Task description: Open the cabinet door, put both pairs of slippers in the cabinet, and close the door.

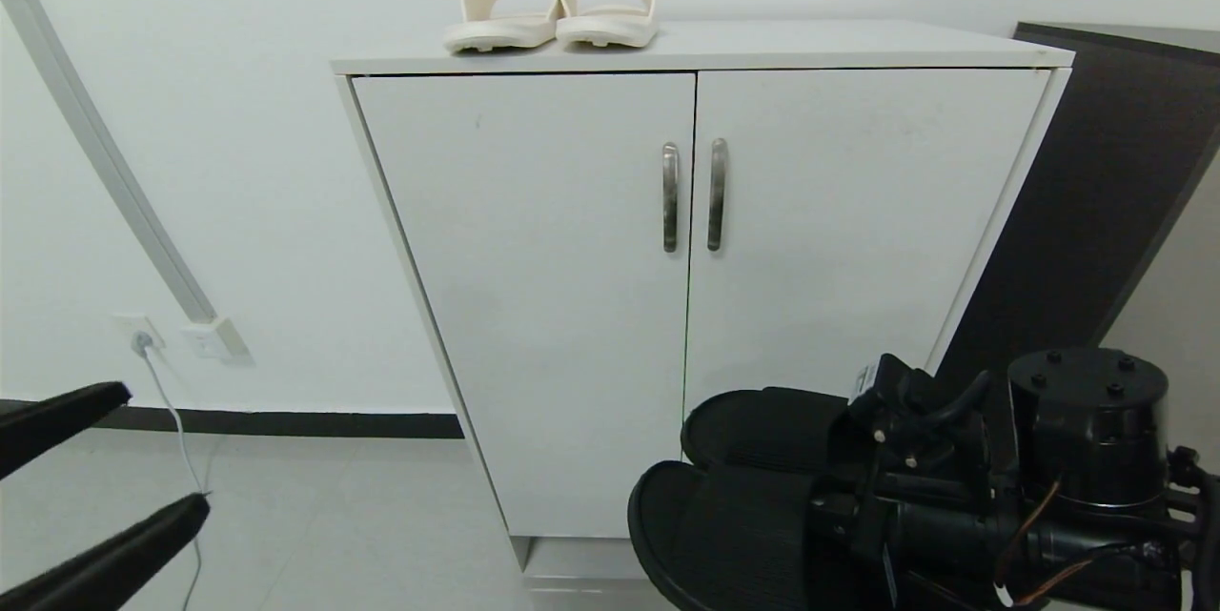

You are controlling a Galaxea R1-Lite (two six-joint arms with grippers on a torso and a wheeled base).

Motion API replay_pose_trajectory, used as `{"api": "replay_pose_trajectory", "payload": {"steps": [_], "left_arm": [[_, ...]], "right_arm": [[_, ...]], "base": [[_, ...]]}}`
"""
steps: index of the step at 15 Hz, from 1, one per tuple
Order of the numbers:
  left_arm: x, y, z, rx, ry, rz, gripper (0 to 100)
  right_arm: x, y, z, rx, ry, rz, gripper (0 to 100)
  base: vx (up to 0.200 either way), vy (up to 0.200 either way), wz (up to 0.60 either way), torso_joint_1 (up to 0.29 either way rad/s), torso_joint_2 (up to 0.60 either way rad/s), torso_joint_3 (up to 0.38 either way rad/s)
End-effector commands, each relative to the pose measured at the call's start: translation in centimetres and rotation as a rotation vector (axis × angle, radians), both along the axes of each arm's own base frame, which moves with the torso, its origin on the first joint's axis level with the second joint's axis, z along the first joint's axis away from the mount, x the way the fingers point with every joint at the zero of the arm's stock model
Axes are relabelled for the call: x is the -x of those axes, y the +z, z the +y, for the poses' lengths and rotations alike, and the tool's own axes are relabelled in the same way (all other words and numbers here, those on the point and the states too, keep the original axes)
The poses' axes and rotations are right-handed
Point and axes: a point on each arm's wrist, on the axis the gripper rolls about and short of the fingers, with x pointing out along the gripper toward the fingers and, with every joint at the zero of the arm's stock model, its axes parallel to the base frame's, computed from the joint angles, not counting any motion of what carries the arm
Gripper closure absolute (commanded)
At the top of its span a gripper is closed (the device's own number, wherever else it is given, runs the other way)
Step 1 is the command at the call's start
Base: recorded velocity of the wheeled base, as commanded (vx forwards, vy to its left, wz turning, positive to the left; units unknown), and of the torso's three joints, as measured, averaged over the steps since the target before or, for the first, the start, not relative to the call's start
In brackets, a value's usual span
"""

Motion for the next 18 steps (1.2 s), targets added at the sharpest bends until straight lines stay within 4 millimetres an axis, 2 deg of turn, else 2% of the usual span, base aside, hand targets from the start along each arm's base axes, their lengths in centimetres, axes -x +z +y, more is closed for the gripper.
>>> {"api": "replay_pose_trajectory", "payload": {"steps": [1,4,10,12,15,18], "left_arm": [[-3.4,1.4,-1.2,0.033,-0.112,0.093,0],[-5.5,1.5,-3.4,0.019,-0.255,0.141,0],[-9.1,1.6,-8.0,0.011,-0.376,0.135,0],[-10.3,2.0,-9.9,0.005,-0.429,0.134,0],[-13.1,2.6,-12.9,0.006,-0.477,0.136,0],[-15.4,4.4,-15.3,0.067,-0.500,0.122,0]], "right_arm": [[0.1,0.0,0.0,0.000,0.002,0.000,100],[0.0,-0.1,0.1,0.004,0.003,0.004,100],[0.3,0.0,0.2,0.001,0.014,0.001,100],[0.3,0.0,0.2,0.002,0.014,0.002,100],[0.4,-0.4,0.1,0.010,0.014,0.011,100],[0.3,-0.7,0.2,0.020,0.014,0.023,100]], "base": [[0.000,0.000,0.00,0.000,0.00,0.000],[0.000,0.000,0.00,0.000,0.00,0.000],[0.000,0.000,0.00,0.000,0.00,0.000],[0.000,0.000,0.00,0.000,0.00,0.000],[0.000,0.000,0.00,0.000,0.00,0.000],[0.000,0.000,0.00,0.000,0.00,0.000]]}}
